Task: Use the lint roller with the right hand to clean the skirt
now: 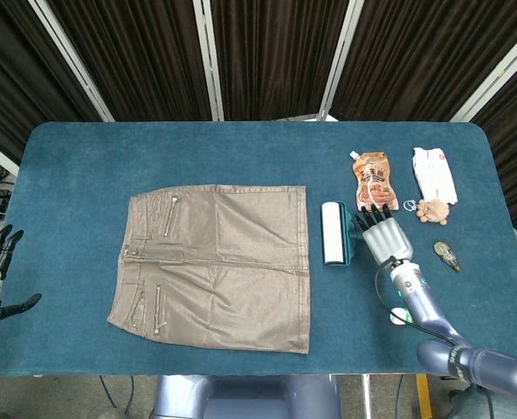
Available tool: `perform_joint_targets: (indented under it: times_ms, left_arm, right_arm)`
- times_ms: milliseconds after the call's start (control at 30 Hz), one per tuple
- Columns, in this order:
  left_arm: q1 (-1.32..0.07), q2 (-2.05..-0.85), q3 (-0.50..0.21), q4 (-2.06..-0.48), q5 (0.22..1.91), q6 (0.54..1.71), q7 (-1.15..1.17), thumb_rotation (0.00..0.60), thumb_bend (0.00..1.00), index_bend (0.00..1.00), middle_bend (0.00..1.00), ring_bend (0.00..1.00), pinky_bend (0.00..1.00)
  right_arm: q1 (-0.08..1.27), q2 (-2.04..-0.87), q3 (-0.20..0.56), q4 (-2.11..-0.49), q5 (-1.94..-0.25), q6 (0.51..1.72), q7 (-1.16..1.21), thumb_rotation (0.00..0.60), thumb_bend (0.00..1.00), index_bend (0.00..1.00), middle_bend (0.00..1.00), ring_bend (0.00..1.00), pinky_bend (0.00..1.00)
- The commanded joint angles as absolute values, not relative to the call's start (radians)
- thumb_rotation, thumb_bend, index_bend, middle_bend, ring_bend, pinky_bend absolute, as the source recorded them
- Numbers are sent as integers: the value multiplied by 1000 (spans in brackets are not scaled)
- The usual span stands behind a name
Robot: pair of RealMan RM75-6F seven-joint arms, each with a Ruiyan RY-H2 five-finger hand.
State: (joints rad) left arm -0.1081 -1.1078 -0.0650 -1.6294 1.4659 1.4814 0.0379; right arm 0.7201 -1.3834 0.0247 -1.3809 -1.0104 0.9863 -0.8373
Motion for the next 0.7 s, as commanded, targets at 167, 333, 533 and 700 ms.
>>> perform_joint_targets:
  times_ms: [167,333,533,700]
  left_arm:
    - [-101,-1095,-58,-1634,1497,1503,6,600,0,0,0,0,0]
    - [-91,-1083,-46,-1640,1536,1529,-21,600,0,0,0,0,0]
    - [-79,-1074,-37,-1639,1561,1555,-45,600,0,0,0,0,0]
    - [-69,-1061,-30,-1644,1568,1566,-62,600,0,0,0,0,0]
  right_arm:
    - [558,-1204,1,-1590,-1284,1260,-534,600,0,0,0,0,75]
    - [444,-1120,-45,-1680,-1431,1422,-371,600,0,0,0,0,45]
    - [326,-1107,-77,-1727,-1502,1556,-274,600,0,0,0,0,0]
    - [264,-1116,-74,-1723,-1526,1620,-272,600,0,0,0,0,0]
